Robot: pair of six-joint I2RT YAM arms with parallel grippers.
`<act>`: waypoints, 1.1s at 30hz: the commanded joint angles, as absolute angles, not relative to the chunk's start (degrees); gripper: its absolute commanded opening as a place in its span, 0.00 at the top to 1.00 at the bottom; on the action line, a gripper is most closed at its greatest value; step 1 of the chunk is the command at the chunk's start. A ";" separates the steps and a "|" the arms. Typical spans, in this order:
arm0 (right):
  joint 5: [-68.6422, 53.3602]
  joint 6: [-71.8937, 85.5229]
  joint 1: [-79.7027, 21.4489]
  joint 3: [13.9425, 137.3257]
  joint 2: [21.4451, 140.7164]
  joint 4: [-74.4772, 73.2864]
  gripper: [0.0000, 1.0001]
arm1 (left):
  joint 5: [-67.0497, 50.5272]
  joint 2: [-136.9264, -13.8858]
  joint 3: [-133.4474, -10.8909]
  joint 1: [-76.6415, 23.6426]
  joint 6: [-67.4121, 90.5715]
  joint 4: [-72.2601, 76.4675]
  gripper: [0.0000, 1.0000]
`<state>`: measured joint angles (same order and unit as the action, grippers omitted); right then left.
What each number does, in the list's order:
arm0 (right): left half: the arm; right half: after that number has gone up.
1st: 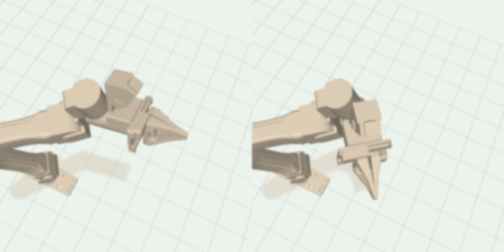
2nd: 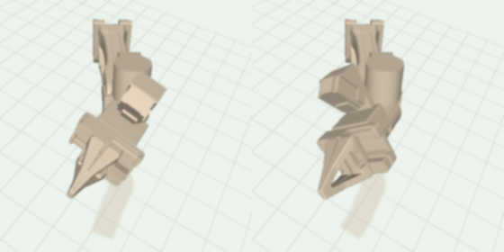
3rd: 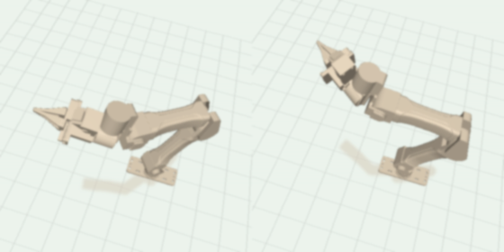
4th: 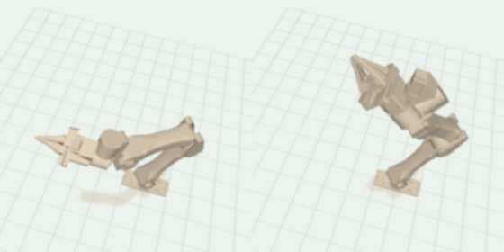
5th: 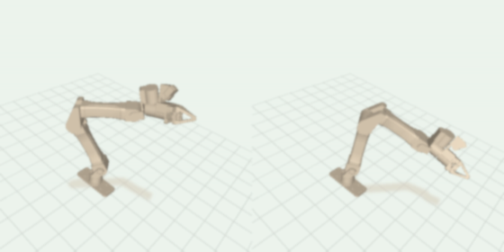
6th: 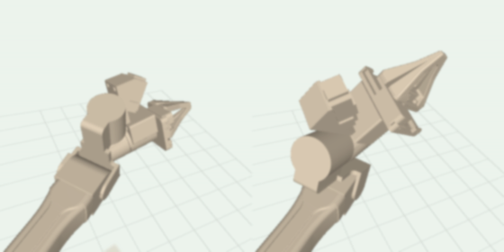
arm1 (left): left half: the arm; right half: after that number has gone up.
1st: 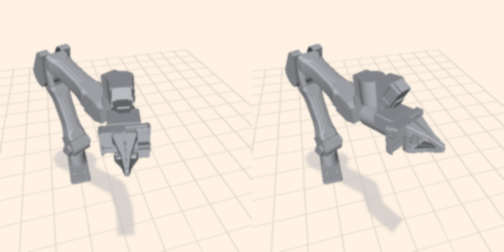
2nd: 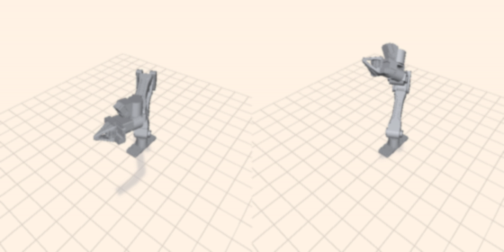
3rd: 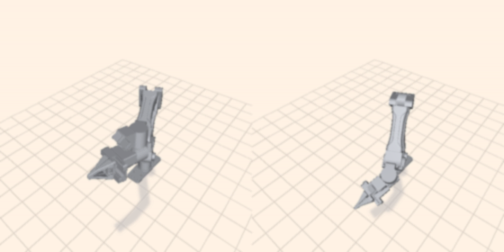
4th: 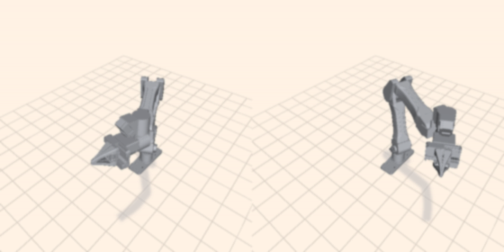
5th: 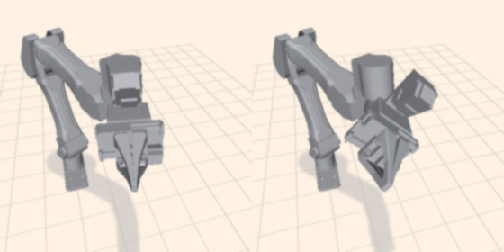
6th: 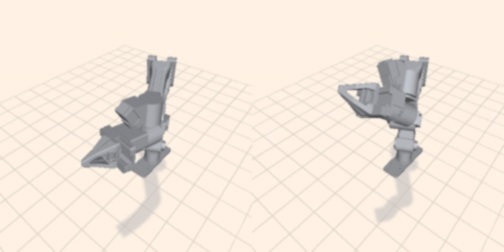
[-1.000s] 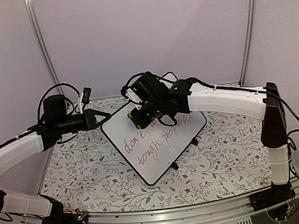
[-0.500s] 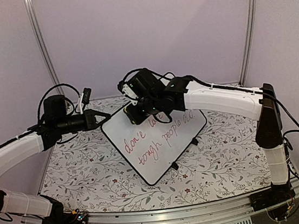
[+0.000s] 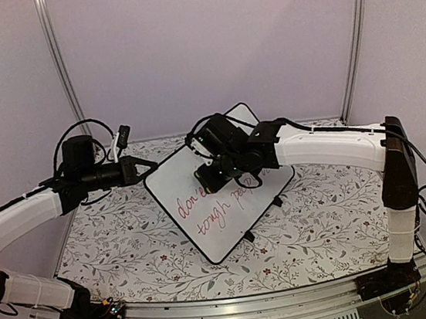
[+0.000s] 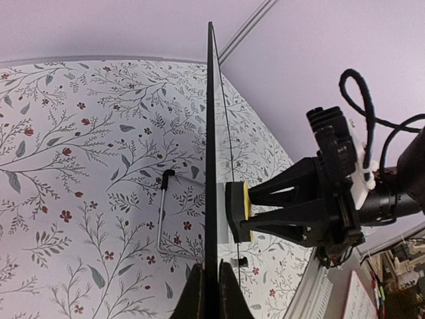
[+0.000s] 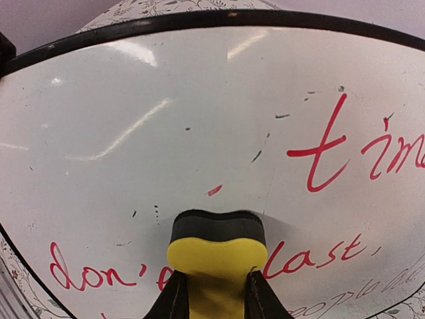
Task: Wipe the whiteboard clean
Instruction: Erase the whiteboard at the center of the board.
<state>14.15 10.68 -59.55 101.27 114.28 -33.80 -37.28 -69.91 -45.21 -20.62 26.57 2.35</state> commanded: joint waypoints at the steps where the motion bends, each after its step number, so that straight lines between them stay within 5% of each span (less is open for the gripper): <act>1: 13.42 11.78 -58.45 101.17 115.50 -35.97 0.75 | -41.94 -67.61 -45.75 -22.00 25.55 6.94 1.00; 13: 14.23 7.94 -58.45 113.54 120.90 -37.28 0.74 | -41.76 -67.51 -45.64 -22.04 25.56 6.94 1.00; 26: 11.30 7.48 -58.37 96.80 113.90 -31.77 0.75 | -41.96 -67.51 -45.68 -22.08 25.62 7.12 1.00; 33: 12.05 6.17 -58.36 100.10 114.06 -31.16 0.75 | -41.90 -67.41 -45.60 -22.11 25.63 7.12 1.00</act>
